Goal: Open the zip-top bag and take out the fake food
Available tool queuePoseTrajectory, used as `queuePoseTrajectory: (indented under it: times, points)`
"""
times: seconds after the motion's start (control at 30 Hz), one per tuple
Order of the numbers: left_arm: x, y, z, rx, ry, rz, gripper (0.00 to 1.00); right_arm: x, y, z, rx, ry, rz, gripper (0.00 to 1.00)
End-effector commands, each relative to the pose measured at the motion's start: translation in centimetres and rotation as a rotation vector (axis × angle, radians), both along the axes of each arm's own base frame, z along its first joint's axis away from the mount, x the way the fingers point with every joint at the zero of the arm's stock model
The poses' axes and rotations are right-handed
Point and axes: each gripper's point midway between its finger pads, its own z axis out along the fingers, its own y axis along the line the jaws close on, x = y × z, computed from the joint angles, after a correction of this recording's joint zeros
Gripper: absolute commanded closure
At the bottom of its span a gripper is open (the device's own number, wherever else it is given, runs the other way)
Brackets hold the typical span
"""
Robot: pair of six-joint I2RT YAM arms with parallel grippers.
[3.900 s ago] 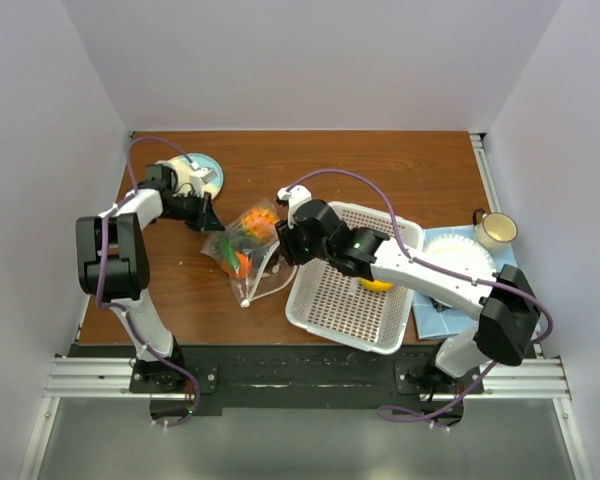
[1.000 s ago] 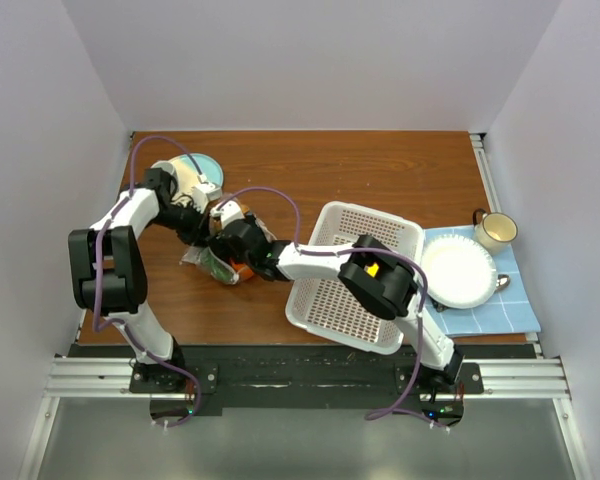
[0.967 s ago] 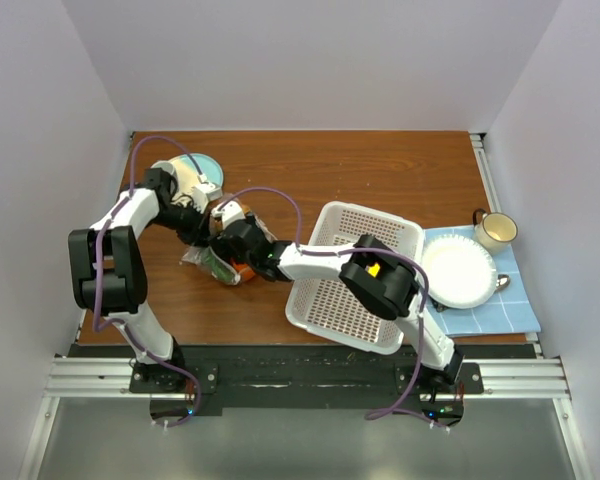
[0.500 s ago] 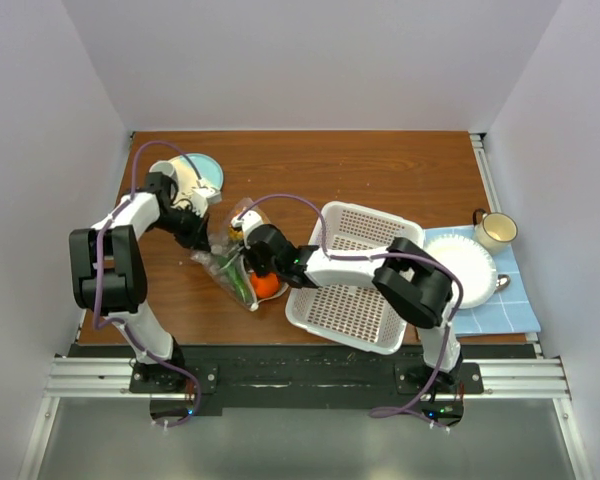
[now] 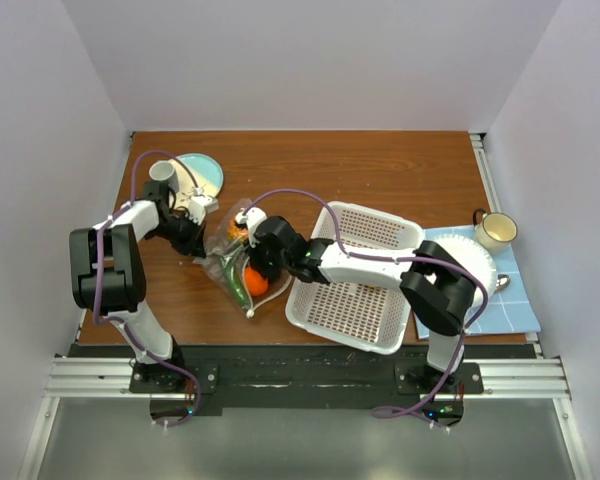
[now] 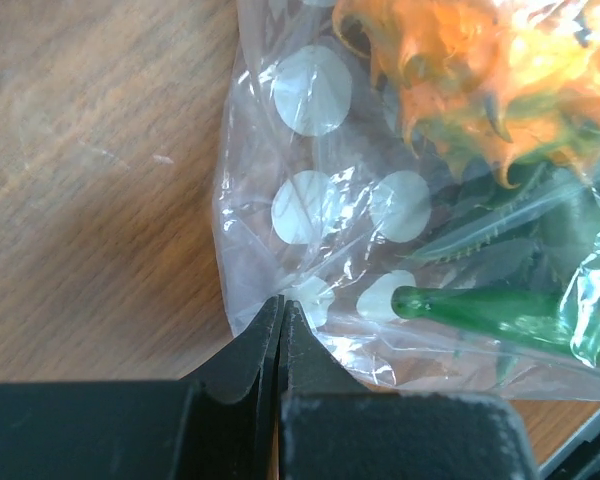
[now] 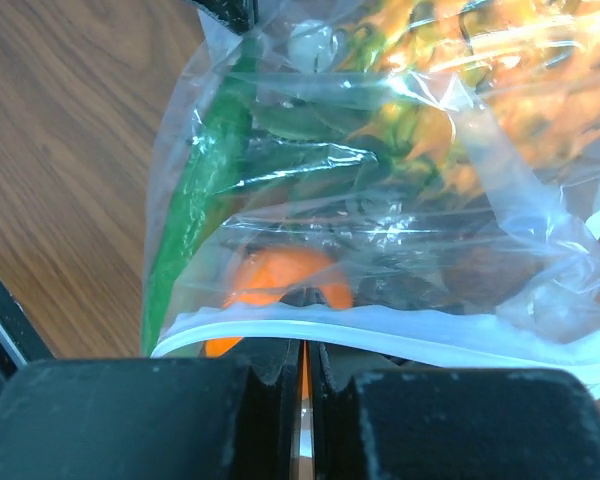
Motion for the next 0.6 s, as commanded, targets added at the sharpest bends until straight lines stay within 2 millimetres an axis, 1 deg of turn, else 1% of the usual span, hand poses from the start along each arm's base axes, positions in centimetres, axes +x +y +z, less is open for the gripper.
queuePoseTrajectory:
  times: [0.0, 0.03, 0.07, 0.1, 0.13, 0.17, 0.27, 0.37, 0.4, 0.5, 0.53, 0.57]
  points:
    - [0.3, 0.8, 0.0, 0.045, -0.043, 0.018, 1.00, 0.0, 0.2, 3.5, 0.037, -0.005, 0.018, 0.85]
    - [0.1, 0.8, -0.3, 0.046, -0.038, 0.016, 1.00, -0.5, 0.2, 3.7, 0.040, 0.009, 0.044, 0.74]
    - [-0.1, 0.9, -0.5, 0.045, -0.029, 0.017, 1.00, -1.3, 0.1, 3.6, 0.037, 0.032, 0.074, 0.44]
    - [0.1, 0.8, -0.6, 0.044, -0.034, 0.017, 1.00, -1.8, 0.1, 3.4, 0.034, 0.049, 0.090, 0.28]
    - [0.0, 0.8, -0.8, 0.043, -0.031, 0.018, 1.00, -2.0, -0.1, 3.3, 0.022, 0.058, 0.098, 0.16]
    - [0.1, 0.8, -0.7, 0.042, -0.035, 0.020, 1.00, -2.5, -0.1, 3.0, 0.014, 0.073, 0.121, 0.01]
    - [0.3, 0.7, -0.5, 0.036, -0.042, 0.022, 1.00, -2.8, -0.5, 2.2, -0.006, 0.085, 0.123, 0.01]
    - [0.4, 0.7, -0.4, 0.036, -0.046, 0.024, 1.00, -2.6, -0.6, 1.6, -0.022, 0.082, 0.112, 0.01]
    - [0.4, 0.7, -0.4, 0.036, -0.046, 0.025, 1.00, -2.5, -0.6, 0.9, -0.037, 0.087, 0.109, 0.01]
    - [0.4, 0.6, -0.3, 0.031, -0.046, 0.027, 1.00, -2.2, -0.1, 0.3, -0.049, 0.100, 0.102, 0.04]
    - [0.4, 0.6, -0.3, 0.029, -0.043, 0.027, 1.00, -1.9, 0.2, -0.5, -0.059, 0.109, 0.097, 0.05]
    - [0.4, 0.5, -0.1, 0.023, -0.046, 0.025, 1.00, -1.8, 0.5, -0.7, -0.057, 0.113, 0.096, 0.06]
